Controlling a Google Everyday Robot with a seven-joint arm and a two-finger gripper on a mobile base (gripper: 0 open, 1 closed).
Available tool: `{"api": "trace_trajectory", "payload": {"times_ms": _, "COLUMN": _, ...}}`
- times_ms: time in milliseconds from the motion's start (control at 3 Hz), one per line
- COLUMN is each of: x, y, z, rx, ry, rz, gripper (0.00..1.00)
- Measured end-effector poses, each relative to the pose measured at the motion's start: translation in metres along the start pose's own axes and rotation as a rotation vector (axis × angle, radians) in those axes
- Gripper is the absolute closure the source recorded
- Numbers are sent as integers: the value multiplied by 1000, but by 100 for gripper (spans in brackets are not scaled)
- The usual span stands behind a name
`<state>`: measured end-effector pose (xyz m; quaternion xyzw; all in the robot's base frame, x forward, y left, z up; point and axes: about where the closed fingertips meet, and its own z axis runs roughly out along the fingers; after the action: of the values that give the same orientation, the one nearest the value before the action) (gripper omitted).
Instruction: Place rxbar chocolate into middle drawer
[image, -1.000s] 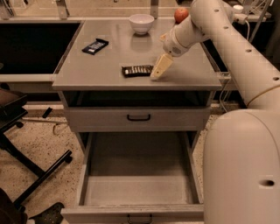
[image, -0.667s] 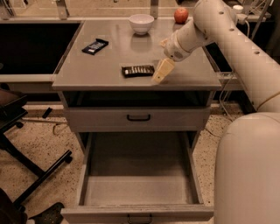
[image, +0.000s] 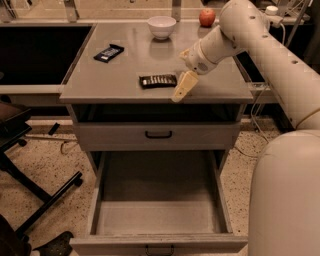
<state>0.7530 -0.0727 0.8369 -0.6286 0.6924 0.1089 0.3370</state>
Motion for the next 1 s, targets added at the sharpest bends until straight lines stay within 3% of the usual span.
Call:
{"api": "trace_trajectory", "payload": {"times_ms": 333, "x": -32, "y": -26, "z": -20, "rx": 65, "ry": -7, "rz": 41, "gripper": 0}}
{"api": "trace_trajectory", "payload": {"times_ms": 1000, "x": -30, "y": -28, "z": -16, "rx": 68, "ry": -26, "rz": 44, "gripper": 0}}
